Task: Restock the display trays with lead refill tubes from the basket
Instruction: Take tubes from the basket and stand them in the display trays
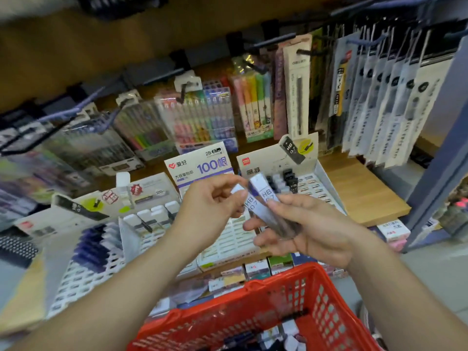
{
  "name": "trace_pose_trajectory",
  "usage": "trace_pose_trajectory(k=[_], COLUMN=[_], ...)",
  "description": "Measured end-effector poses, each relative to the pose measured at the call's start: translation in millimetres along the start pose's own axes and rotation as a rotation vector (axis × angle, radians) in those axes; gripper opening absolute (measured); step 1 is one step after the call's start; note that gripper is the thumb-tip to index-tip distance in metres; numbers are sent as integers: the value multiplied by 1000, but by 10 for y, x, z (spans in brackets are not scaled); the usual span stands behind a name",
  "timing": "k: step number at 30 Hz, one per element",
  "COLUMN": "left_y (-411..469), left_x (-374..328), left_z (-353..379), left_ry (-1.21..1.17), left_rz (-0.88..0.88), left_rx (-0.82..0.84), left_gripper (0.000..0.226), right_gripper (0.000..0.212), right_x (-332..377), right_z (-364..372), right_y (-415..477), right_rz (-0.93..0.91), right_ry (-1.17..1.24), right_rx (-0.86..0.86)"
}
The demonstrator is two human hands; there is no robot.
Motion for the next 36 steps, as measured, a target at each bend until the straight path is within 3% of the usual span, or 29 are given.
trace_pose_trajectory(k=[5, 8, 11, 13, 15, 19, 21, 23, 27, 36], left_y=[-347, -526, -709, -840, -979, -1166, -1119, -1024, -814, -621], left_x=[-98, -94, -10, 76, 192, 329, 339, 302, 475, 960], left_z=[-430, -740, -1050, -1262, -1463, -1801, -2093, -2429, -2755, -2602], left_ry=[-157, -30, 40, 39, 53, -60, 75, 366, 977, 1349], left_rz=[-109, -135, -177, -228, -320, -400, -319, -210, -124, -157], left_rx=[56, 63, 13, 8, 33, -32, -164, -268, -141, 83], left_gripper=[20, 9, 7, 15, 34, 16, 10, 5, 11, 28], right_gripper=[22, 22, 62, 60, 35, 35, 34, 26, 22, 17], right_x=[93, 127, 89, 36, -29, -263, -353, -415, -476, -562], right_z=[462, 828, 1170, 1400, 1611, 1905, 1970, 1963, 1877, 1860], right_y=[69, 172, 280, 323, 369, 525, 577, 613, 603, 472], right_rz=[-6, 17, 35, 0, 8, 90, 140, 184, 156, 153], right_ry=[-270, -538, -945, -895, -693, -572, -610, -550, -501, -497], right_rx=[141, 102, 16, 36, 41, -63, -118, -159, -204, -157])
Point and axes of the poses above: each hand's wrist, its own y-axis towards the middle knuckle, its own z-axis out of the palm, x = y × z, the point moved 3 cm from there along y, towards the middle knuckle, and after that the axes turned 15 degrees about -y, right-handed, at the moved point
